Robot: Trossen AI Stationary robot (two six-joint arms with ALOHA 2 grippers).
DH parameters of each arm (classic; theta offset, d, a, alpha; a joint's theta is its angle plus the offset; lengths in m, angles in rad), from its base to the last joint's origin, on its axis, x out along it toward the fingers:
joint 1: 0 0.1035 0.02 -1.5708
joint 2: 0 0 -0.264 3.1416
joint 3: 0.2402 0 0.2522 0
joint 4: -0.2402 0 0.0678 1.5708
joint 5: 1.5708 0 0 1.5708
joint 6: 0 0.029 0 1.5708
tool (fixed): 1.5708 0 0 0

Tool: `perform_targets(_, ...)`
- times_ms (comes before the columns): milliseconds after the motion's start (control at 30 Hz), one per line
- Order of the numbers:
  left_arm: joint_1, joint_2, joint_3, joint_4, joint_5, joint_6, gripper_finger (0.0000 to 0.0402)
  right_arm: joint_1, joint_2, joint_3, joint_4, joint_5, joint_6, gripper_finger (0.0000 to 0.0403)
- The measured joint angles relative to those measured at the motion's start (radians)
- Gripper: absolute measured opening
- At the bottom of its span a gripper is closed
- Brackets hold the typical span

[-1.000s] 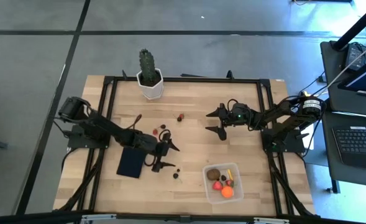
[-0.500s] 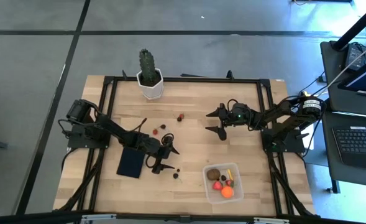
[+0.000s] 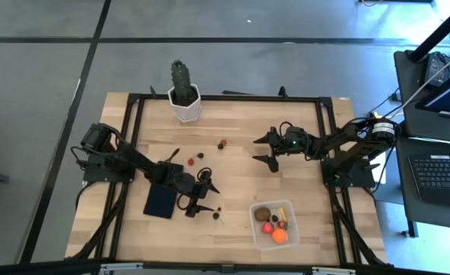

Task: Pick and placing Produce into tupperware
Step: Put the bottom cherry into the transparent bin

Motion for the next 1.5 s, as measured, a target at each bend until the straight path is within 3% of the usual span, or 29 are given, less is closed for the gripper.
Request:
perform_targets(267, -0.057, 0.042, 0.001, 0.063, -0.049, 0.001, 0.0318, 0.000, 0.000, 0.000, 0.000, 0.000, 0.004, 0.0339)
perform_targets(433, -0.075, 0.134, 0.058, 0.107, -0.051, 0.002, 0.0318, 0.000, 0.000, 0.000, -0.007, 0.000, 0.005, 0.0339)
perform_targets(800, -0.120, 0.215, 0.127, 0.108, -0.041, -0.002, 0.0318, 0.000, 0.000, 0.000, -0.033, 0.000, 0.006, 0.0339)
perform_targets(1167, -0.185, 0.217, 0.131, 0.085, -0.131, -0.029, 0.0318, 0.000, 0.000, 0.000, -0.075, 0.000, 0.030, 0.0339)
perform_targets(1500, -0.181, 0.217, 0.132, 0.065, -0.162, -0.032, 0.0317, 0.000, 0.000, 0.000, -0.075, 0.000, 0.030, 0.0339)
